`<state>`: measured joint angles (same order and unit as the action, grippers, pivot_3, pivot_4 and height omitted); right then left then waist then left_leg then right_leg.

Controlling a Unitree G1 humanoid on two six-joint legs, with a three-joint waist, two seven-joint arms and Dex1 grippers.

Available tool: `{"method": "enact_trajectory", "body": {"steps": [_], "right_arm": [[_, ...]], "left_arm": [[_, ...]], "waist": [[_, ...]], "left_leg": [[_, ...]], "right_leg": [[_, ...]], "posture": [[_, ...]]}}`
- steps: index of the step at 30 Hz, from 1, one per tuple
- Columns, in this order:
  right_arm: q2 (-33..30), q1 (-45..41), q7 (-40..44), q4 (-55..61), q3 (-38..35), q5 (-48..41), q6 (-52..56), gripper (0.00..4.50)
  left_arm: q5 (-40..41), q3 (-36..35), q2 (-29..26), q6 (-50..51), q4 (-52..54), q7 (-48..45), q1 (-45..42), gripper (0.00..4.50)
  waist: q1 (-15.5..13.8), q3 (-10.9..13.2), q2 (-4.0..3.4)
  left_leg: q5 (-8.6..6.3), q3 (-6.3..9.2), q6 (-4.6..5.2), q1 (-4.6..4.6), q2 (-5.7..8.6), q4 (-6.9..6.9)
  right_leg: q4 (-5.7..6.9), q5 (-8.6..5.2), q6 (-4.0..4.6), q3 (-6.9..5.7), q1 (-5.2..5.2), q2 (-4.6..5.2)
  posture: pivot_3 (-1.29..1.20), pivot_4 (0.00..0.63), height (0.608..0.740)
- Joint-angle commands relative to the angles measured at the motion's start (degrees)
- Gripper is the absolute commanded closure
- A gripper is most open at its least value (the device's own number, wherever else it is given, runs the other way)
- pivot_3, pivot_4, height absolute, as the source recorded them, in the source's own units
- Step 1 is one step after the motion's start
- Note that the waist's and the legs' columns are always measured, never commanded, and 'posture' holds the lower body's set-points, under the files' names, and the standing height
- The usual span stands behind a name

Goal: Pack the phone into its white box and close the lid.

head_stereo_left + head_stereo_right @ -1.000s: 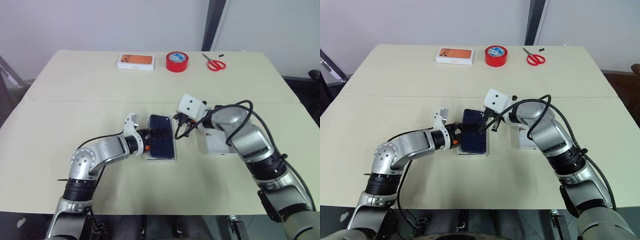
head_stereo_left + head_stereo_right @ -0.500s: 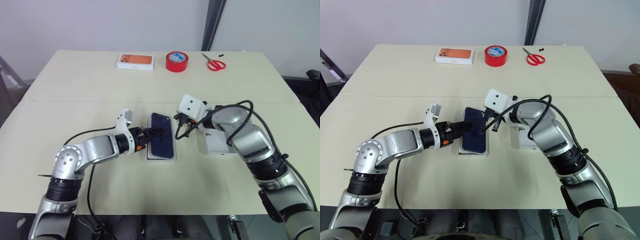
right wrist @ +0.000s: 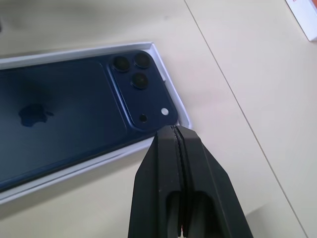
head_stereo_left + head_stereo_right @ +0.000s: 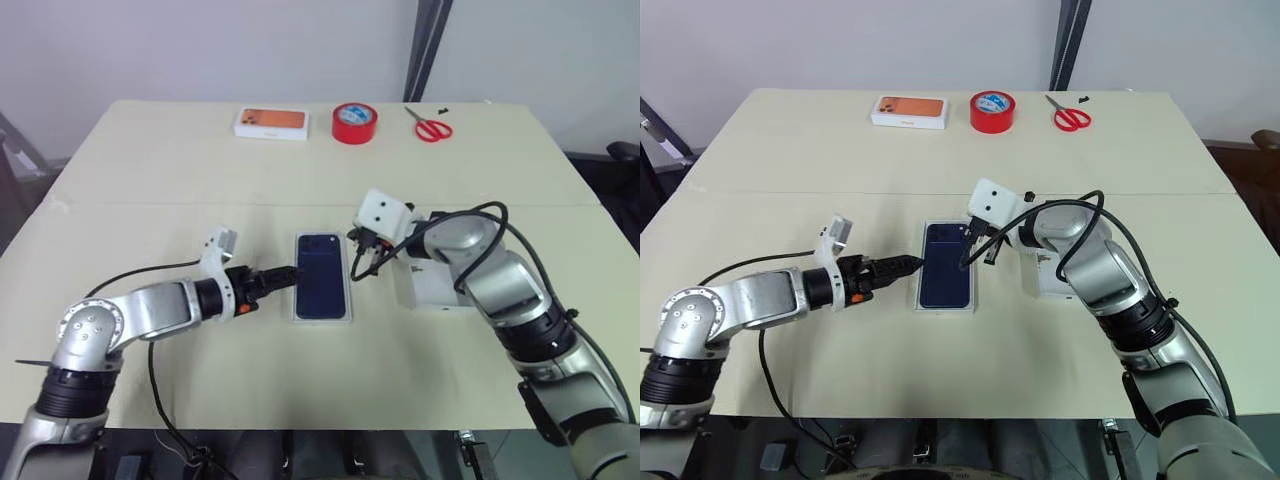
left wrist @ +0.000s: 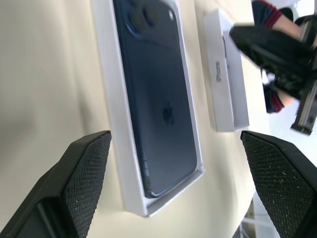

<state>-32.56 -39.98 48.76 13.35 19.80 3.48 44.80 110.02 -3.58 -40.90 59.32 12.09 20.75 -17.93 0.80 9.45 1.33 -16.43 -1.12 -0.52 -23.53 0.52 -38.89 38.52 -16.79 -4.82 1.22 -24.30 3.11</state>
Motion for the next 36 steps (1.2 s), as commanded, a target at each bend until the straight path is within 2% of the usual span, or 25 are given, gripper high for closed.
{"method": "enact_trajectory", "body": {"steps": [1, 4, 7, 8, 11, 15, 17, 22, 29, 36], "right_arm": [[-0.5, 0.2, -0.4, 2.0, -0.2, -0.2, -0.4, 4.5], [-0.9, 1.1, -0.6, 2.4, -0.3, 0.0, -0.6, 4.5], [-2.2, 2.7, -0.2, 2.9, -0.5, 0.1, -1.0, 4.5], [-3.1, 3.6, 0.1, 3.2, -0.3, 0.2, -1.1, 4.5], [-4.8, 5.1, 0.8, 4.1, 0.5, 0.5, -1.2, 4.5], [-5.7, 6.1, 0.6, 5.5, 2.0, 1.2, -0.1, 4.5], [-5.8, 6.3, 0.1, 6.1, 2.7, 1.8, 0.7, 4.5], [-4.7, 6.2, -0.9, 6.6, 5.3, 3.0, 2.0, 4.5], [-2.9, 5.7, -1.9, 5.7, 8.9, 4.7, 1.9, 4.5], [-5.2, 6.5, -0.1, 7.6, 8.1, 4.7, 2.2, 4.5]], "left_arm": [[-10.6, -5.5, -3.7, -2.9, 2.4, -7.0, -0.2, 0.09], [-28.2, -5.3, -6.4, -9.0, 6.1, -14.5, 1.4, 0.09], [-42.0, -1.1, -9.2, -11.5, 7.3, -20.8, 2.1, 0.09], [-45.8, 1.0, -10.0, -11.8, 7.5, -22.8, 2.2, 0.32], [-53.1, 4.0, -10.2, -12.3, 8.5, -27.3, 2.7, 1.36], [-58.7, 8.7, -8.9, -9.9, 9.4, -32.4, 1.0, 3.49], [-61.2, 11.5, -8.1, -7.9, 8.8, -34.5, -0.9, 4.4], [-65.9, 17.2, -2.2, -1.9, 4.6, -37.1, -8.0, 4.4], [-72.0, 22.4, 4.5, 1.2, 1.3, -41.6, -13.8, 4.4], [-74.1, 25.1, 11.4, 2.7, -0.4, -48.5, -17.2, 4.4]], "waist": [[0.1, 0.0, -0.02], [0.0, 0.0, -0.04], [0.0, 0.0, -0.05], [-0.2, 0.0, -0.05], [-0.2, 0.0, -0.05], [0.1, 0.0, -0.05], [0.0, 0.0, -0.05], [-0.1, 0.0, -0.05], [-0.1, 0.0, -0.05], [-0.5, 0.0, -0.05]], "left_leg": [[0.01, -0.01, -0.02, 0.0, 0.0, 0.02], [0.03, -0.02, -0.05, 0.0, 0.0, 0.03], [0.06, -0.06, -0.1, 0.0, 0.01, 0.08], [0.05, -0.07, -0.09, 0.0, 0.01, 0.09], [-0.14, -0.07, 0.24, 0.0, 0.02, 0.1], [-0.24, -0.09, 0.4, -0.01, 0.02, 0.11], [-0.24, -0.07, 0.41, -0.01, 0.02, 0.12], [-0.25, -0.06, 0.42, -0.01, 0.02, 0.09], [-0.26, -0.07, 0.45, -0.05, 0.03, 0.05], [-0.28, -0.05, 0.5, -0.05, 0.06, -0.11]], "right_leg": [[-0.02, 0.0, 0.0, 0.0, 0.0, 0.0], [-0.03, -0.01, 0.01, -0.01, 0.0, -0.01], [-0.15, -0.01, 0.01, 0.0, 0.05, -0.01], [-0.2, 0.0, 0.01, 0.0, 0.07, -0.01], [-0.32, 0.0, 0.01, -0.01, 0.14, 0.04], [-0.36, 0.0, 0.01, 0.01, 0.12, 0.1], [-0.33, 0.0, 0.01, 0.01, 0.1, 0.11], [-0.31, 0.01, 0.02, -0.02, 0.12, 0.11], [-0.27, 0.03, -0.01, -0.02, 0.09, 0.1], [-0.27, 0.03, -0.02, -0.06, 0.21, 0.1]], "posture": [[0.0, 0.15, 0.725], [0.0, 0.15, 0.725], [0.0, 0.15, 0.725], [0.0, 0.15, 0.725], [0.0, 0.15, 0.725], [0.0, 0.15, 0.725], [0.0, 0.15, 0.725], [0.0, 0.15, 0.725], [0.0, 0.15, 0.725], [0.0, 0.15, 0.725]]}}
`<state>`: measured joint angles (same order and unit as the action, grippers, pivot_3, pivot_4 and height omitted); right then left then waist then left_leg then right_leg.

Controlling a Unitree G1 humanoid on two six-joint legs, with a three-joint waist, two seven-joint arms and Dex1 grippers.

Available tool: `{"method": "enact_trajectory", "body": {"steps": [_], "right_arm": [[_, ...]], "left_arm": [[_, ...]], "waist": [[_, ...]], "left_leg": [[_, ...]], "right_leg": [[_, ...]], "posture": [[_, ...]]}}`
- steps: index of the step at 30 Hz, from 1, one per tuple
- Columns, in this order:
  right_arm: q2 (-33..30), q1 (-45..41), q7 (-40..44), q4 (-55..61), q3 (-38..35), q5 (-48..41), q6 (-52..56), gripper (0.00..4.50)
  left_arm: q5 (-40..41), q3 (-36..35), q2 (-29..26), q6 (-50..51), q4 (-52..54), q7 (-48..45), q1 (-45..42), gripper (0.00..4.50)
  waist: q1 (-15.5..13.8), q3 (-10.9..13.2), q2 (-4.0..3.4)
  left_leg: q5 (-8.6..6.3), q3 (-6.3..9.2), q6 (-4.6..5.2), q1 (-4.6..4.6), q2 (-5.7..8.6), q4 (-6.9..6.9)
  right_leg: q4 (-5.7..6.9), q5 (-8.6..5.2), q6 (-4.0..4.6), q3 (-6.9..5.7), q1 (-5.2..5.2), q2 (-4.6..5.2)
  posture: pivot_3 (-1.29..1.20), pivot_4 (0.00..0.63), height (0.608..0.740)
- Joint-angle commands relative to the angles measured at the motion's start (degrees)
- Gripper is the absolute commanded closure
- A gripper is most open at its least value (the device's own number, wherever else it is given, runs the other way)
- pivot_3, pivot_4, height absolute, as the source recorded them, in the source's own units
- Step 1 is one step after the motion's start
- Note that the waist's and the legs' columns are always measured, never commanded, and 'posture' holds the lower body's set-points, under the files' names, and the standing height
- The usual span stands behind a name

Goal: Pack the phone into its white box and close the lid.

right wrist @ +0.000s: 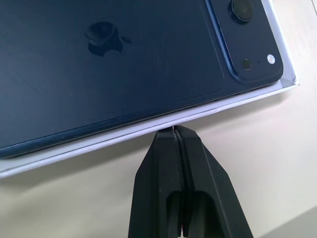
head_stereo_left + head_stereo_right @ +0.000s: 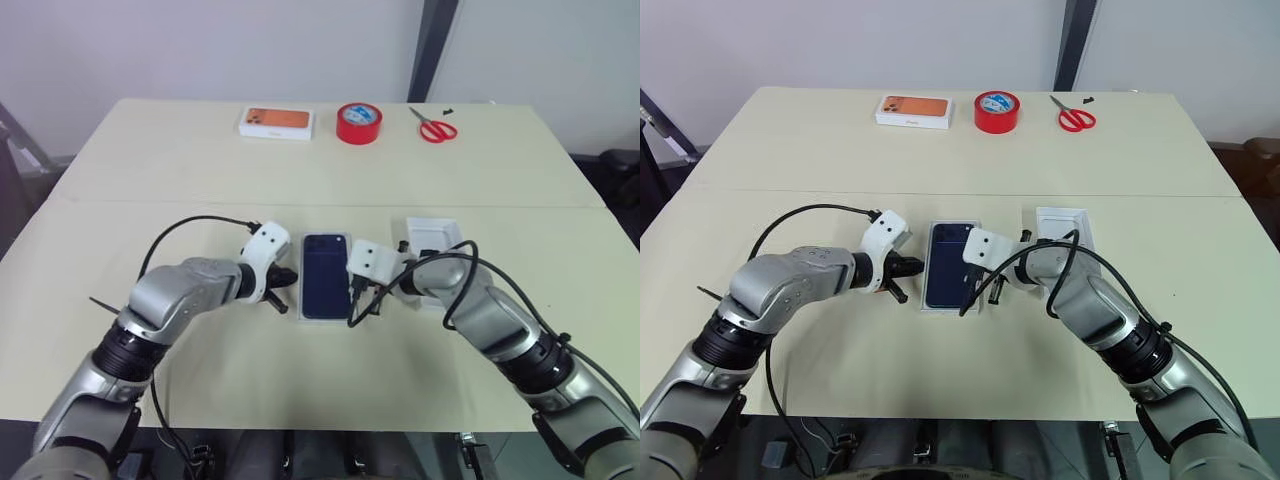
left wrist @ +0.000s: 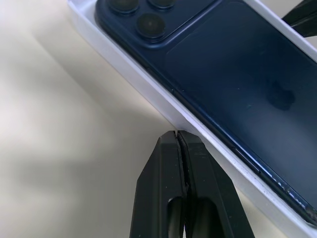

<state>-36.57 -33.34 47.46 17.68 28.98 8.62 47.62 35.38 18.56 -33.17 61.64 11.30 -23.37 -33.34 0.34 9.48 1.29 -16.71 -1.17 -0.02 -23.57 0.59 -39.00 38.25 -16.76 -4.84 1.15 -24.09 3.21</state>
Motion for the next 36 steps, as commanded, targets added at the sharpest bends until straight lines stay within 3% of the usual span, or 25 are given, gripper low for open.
{"method": "enact_trajectory", "body": {"steps": [1, 14, 36], "right_arm": [[-2.3, 0.4, 1.7, 3.8, -1.4, -0.4, -0.8, 4.5], [-13.7, 10.1, 4.9, 10.9, -9.0, -1.6, 0.4, 4.5], [-17.5, 14.0, 6.5, 14.1, -12.7, -2.6, 2.2, 4.5]], "left_arm": [[0.2, 3.3, 5.0, 0.5, -0.5, -5.2, -2.7, 4.4], [-7.7, 10.6, 16.3, -1.9, -8.1, -15.3, -9.9, 4.4], [-14.8, 7.8, 22.3, -4.8, -16.2, -18.3, -11.0, 4.4]], "waist": [[-0.5, 0.0, -0.01], [-1.0, 0.0, -0.01], [-1.1, 0.0, -0.02]], "left_leg": [[-0.01, 0.01, 0.01, 0.0, 0.0, -0.02], [-0.07, 0.01, 0.13, 0.0, 0.09, -0.1], [-0.09, 0.04, 0.16, 0.13, 0.08, -0.17]], "right_leg": [[-0.02, 0.0, 0.0, -0.01, 0.03, 0.0], [-0.15, -0.01, -0.02, -0.04, 0.17, 0.04], [-0.15, -0.01, -0.03, -0.06, 0.35, 0.04]], "posture": [[0.0, 0.15, 0.725], [0.0, 0.15, 0.725], [0.0, 0.15, 0.725]]}}
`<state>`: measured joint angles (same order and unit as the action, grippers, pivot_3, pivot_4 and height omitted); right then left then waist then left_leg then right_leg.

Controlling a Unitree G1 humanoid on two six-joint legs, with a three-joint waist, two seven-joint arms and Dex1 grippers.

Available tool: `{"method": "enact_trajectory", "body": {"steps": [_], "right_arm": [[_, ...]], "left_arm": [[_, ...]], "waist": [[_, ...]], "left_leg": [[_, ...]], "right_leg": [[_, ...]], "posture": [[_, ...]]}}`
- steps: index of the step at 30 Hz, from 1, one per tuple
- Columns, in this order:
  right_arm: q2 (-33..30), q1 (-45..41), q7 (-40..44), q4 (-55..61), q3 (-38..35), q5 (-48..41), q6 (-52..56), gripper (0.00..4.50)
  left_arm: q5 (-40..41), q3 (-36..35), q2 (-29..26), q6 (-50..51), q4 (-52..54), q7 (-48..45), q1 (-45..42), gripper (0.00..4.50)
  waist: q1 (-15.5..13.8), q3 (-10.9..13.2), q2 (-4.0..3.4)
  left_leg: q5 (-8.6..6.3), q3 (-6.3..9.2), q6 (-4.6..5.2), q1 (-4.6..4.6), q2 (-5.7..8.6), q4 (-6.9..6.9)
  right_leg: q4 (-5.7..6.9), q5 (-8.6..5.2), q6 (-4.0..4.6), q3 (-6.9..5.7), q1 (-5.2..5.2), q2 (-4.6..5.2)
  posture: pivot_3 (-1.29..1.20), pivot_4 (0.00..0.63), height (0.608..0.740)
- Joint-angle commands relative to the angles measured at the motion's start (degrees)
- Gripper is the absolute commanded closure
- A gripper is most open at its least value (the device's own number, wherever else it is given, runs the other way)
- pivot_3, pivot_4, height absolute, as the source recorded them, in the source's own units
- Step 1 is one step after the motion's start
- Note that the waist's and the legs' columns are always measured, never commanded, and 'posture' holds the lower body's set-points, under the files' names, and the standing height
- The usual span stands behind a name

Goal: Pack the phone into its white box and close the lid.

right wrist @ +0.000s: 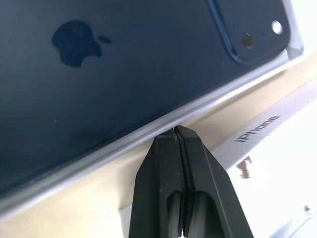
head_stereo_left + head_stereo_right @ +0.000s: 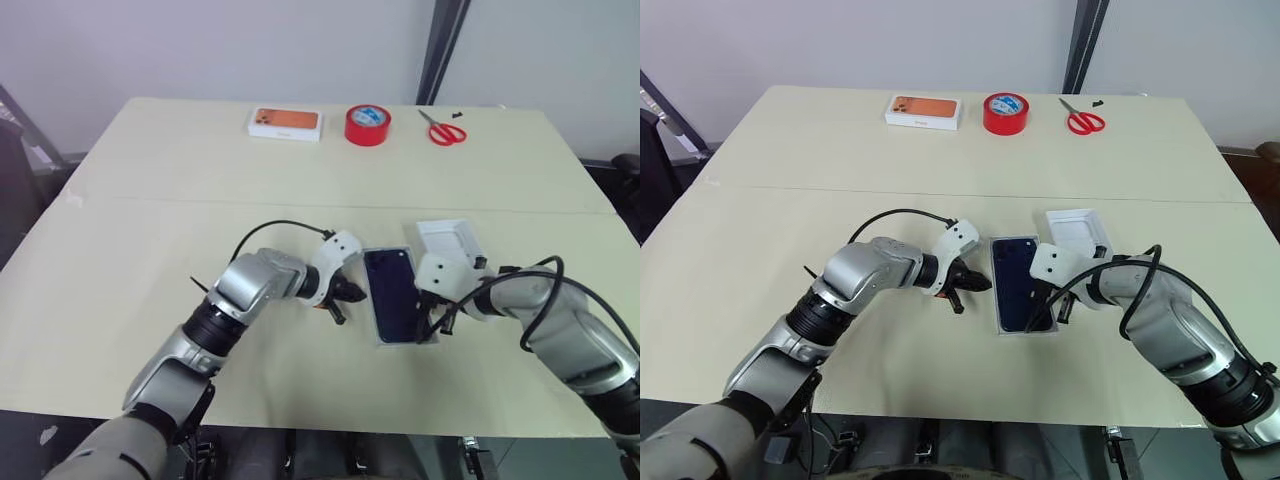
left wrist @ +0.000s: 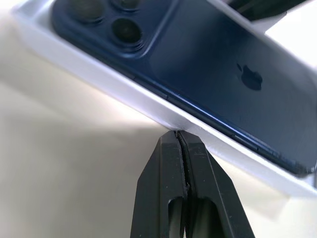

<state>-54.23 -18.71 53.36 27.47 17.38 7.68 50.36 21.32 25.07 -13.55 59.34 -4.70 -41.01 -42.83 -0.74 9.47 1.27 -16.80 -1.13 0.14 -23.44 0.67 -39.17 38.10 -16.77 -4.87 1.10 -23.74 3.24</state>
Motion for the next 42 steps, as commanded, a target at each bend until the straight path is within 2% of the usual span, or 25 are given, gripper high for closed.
{"method": "enact_trajectory", "body": {"steps": [1, 15, 22, 25, 29, 32, 35, 39, 42], "right_arm": [[-0.2, -0.3, 0.5, 4.4, -1.4, -1.7, -0.4, 4.5], [-2.4, 2.6, 0.2, 2.2, -3.4, -1.1, -1.8, 4.5], [-3.6, 2.4, 1.7, 2.7, -5.7, -3.2, -0.3, 4.5], [-4.5, 2.8, 3.6, 4.1, -11.0, -7.4, 3.2, 3.63], [-5.7, 2.1, 4.9, 4.9, -17.9, -12.3, 8.1, 1.61], [-5.3, 1.2, 4.4, 4.8, -21.6, -15.8, 13.1, 1.61], [-2.4, -1.0, 1.4, 4.6, -22.3, -18.6, 20.4, 1.61], [3.1, -4.4, -4.5, 2.8, -22.0, -20.5, 32.2, 1.61], [4.7, -4.8, -8.1, 1.6, -21.4, -20.8, 34.5, 1.61]], "left_arm": [[-1.1, 1.6, 3.1, -2.8, -0.4, -1.0, -1.9, 4.4], [-2.8, 1.8, 3.8, -2.1, 0.7, -3.7, -2.2, 4.4], [-4.0, -0.6, 3.7, -2.5, -1.4, -2.0, -2.5, 4.4], [-3.5, -3.1, 1.6, -3.3, 0.2, -2.5, -1.9, 4.49], [-2.2, -6.0, -1.7, -4.5, 4.1, -3.8, 0.2, 4.49], [-1.3, -7.7, -4.7, -7.2, 8.5, -5.7, 3.2, 4.49], [0.4, -10.3, -6.8, -12.1, 12.3, -8.1, 6.6, 4.49], [-1.0, -11.8, -11.7, -25.7, 18.3, -13.1, 13.0, 4.49], [-0.4, -13.4, -13.2, -33.3, 18.8, -15.8, 16.9, 4.49]], "waist": [[0.0, 0.0, 0.0], [0.0, 0.0, 0.0], [0.0, 0.0, 0.0], [0.0, 0.0, 0.0], [0.3, 0.0, -0.02], [0.4, 0.0, -0.02], [0.3, 0.0, -0.02], [0.4, 0.0, -0.04], [0.3, -0.1, -0.11]], "left_leg": [[0.0, 0.0, 0.0, 0.0, 0.0, 0.0], [0.0, 0.0, 0.0, 0.0, 0.0, 0.0], [0.0, 0.0, 0.0, 0.0, 0.0, 0.0], [0.0, 0.01, 0.0, 0.0, 0.0, 0.0], [0.0, 0.01, 0.0, 0.01, -0.04, 0.01], [0.0, 0.01, 0.0, 0.02, -0.07, 0.04], [0.0, 0.02, -0.01, 0.03, -0.08, 0.03], [0.0, 0.02, -0.02, 0.01, -0.09, 0.08], [0.0, 0.0, -0.04, 0.01, -0.08, 0.11]], "right_leg": [[0.0, 0.0, 0.0, 0.0, 0.0, 0.0], [0.01, 0.0, -0.02, -0.01, -0.01, 0.0], [0.01, 0.01, -0.02, -0.01, 0.0, 0.0], [0.01, 0.01, -0.03, -0.01, -0.01, -0.01], [0.05, 0.01, -0.03, 0.0, -0.03, -0.02], [0.05, 0.01, -0.03, 0.0, -0.03, -0.02], [0.05, 0.01, -0.03, 0.0, -0.03, -0.01], [0.05, 0.02, -0.02, 0.01, -0.08, 0.03], [0.03, 0.02, 0.0, 0.02, -0.1, 0.07]], "posture": [[0.0, 0.15, 0.725], [0.0, 0.15, 0.725], [0.0, 0.15, 0.725], [0.0, 0.15, 0.725], [0.0, 0.15, 0.725], [0.0, 0.15, 0.725], [0.0, 0.15, 0.725], [0.0, 0.15, 0.725], [0.0, 0.15, 0.725]]}}
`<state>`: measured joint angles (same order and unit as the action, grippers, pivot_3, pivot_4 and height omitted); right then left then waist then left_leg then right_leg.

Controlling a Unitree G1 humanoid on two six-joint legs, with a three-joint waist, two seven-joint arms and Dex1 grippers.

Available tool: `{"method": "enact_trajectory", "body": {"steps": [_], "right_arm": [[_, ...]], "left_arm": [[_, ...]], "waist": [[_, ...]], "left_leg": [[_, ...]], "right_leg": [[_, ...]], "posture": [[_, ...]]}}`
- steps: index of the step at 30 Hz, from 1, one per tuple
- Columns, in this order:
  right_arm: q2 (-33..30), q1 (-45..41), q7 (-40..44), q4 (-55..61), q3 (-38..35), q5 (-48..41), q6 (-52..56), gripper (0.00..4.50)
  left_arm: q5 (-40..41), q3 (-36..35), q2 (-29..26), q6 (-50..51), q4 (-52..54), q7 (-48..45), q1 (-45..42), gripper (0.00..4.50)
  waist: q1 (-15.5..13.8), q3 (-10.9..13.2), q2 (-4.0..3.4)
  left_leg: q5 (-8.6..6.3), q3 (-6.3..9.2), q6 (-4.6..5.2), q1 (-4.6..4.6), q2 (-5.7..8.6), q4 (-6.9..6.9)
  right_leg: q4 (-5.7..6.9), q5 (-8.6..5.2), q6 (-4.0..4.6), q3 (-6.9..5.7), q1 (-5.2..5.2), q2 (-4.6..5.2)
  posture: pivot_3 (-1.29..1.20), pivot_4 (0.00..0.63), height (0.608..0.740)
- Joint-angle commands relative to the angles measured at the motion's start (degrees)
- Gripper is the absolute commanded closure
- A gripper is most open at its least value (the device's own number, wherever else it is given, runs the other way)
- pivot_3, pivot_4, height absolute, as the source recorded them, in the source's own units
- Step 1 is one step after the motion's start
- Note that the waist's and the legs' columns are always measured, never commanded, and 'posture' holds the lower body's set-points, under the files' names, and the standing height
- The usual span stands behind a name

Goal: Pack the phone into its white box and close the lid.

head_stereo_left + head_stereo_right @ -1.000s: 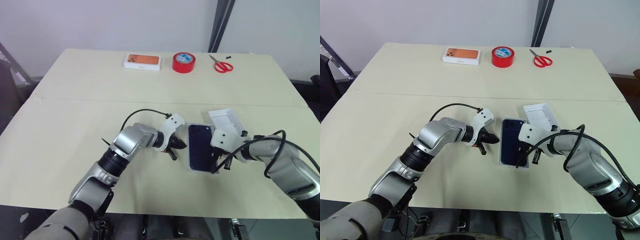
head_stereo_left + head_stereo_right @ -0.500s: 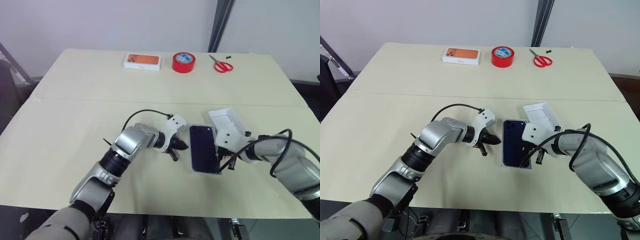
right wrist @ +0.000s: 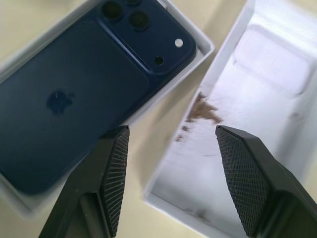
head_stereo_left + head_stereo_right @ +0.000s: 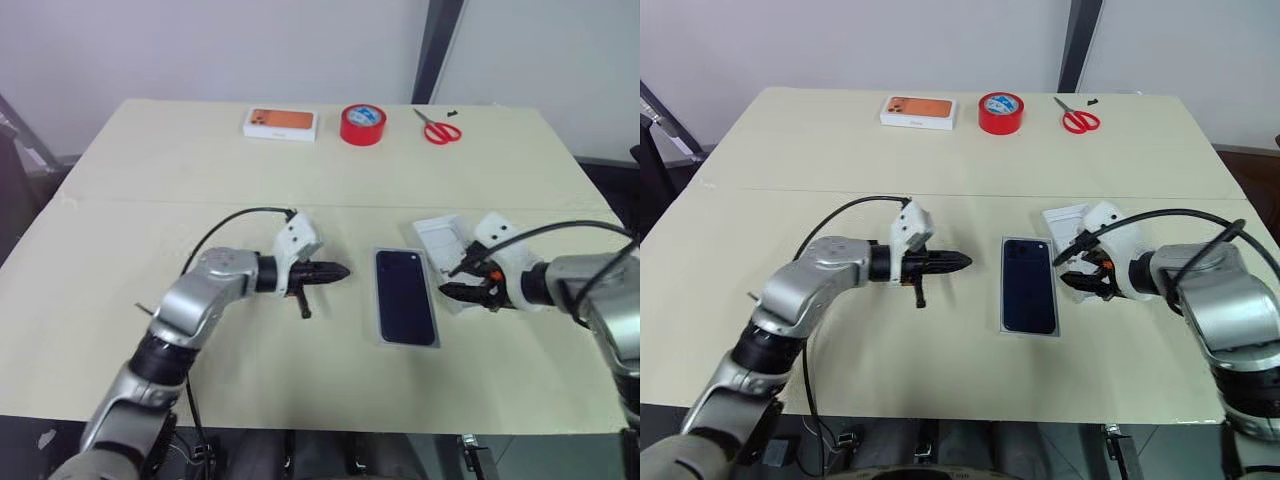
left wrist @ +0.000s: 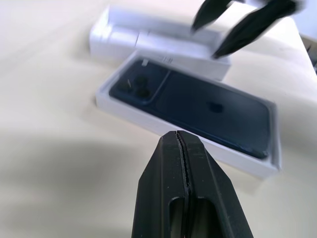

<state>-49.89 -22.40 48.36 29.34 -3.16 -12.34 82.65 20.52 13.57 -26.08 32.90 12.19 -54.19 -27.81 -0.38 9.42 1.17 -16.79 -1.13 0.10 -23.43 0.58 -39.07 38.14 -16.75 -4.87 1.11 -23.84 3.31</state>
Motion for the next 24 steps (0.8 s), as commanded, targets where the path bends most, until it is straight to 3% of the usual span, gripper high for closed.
{"method": "enact_trajectory", "body": {"steps": [1, 9, 12, 16, 24], "right_arm": [[0.5, -1.1, -3.9, -0.6, -0.6, -1.0, 2.6, 1.61], [5.4, -2.4, -11.0, -6.0, -0.3, -1.9, 4.6, 1.61], [7.0, -2.4, -12.9, -7.0, -0.8, -2.3, 4.9, 2.48], [8.0, -3.9, -14.6, -6.2, -2.6, -3.4, 6.8, 4.44], [10.6, -11.0, -15.8, -5.0, -11.7, -10.7, 9.9, 4.44]], "left_arm": [[0.6, -2.0, -1.2, -7.7, 2.1, -3.3, 2.6, 4.49], [2.3, -2.1, -3.8, -8.3, 4.9, -5.3, 6.5, 4.49], [2.1, -1.9, -3.6, -8.3, 5.2, -5.0, 6.9, 4.49], [2.2, -2.6, -3.3, -8.0, 5.1, -3.7, 7.4, 4.49], [3.6, -8.1, -1.9, -8.0, 2.6, 1.7, 8.1, 4.49]], "waist": [[-0.2, 0.0, -0.01], [-0.1, 0.0, -0.02], [0.0, 0.0, -0.02], [0.2, 0.0, -0.02], [0.6, 0.0, -0.03]], "left_leg": [[0.0, 0.0, 0.0, 0.0, 0.0, 0.0], [-0.02, -0.01, 0.04, -0.02, 0.01, 0.01], [-0.02, -0.01, 0.05, -0.02, 0.01, 0.01], [-0.02, -0.02, 0.06, -0.02, 0.01, 0.0], [-0.03, -0.01, 0.07, -0.02, 0.01, 0.0]], "right_leg": [[-0.01, 0.0, 0.0, 0.0, 0.01, 0.02], [-0.02, 0.0, 0.0, -0.01, 0.0, 0.03], [-0.02, 0.0, 0.0, -0.02, 0.0, 0.02], [0.01, 0.0, -0.01, -0.02, 0.01, 0.0], [0.03, 0.01, -0.01, -0.03, 0.0, -0.02]], "posture": [[0.0, 0.15, 0.725], [0.0, 0.15, 0.725], [0.0, 0.15, 0.725], [0.0, 0.15, 0.725], [0.0, 0.15, 0.725]]}}
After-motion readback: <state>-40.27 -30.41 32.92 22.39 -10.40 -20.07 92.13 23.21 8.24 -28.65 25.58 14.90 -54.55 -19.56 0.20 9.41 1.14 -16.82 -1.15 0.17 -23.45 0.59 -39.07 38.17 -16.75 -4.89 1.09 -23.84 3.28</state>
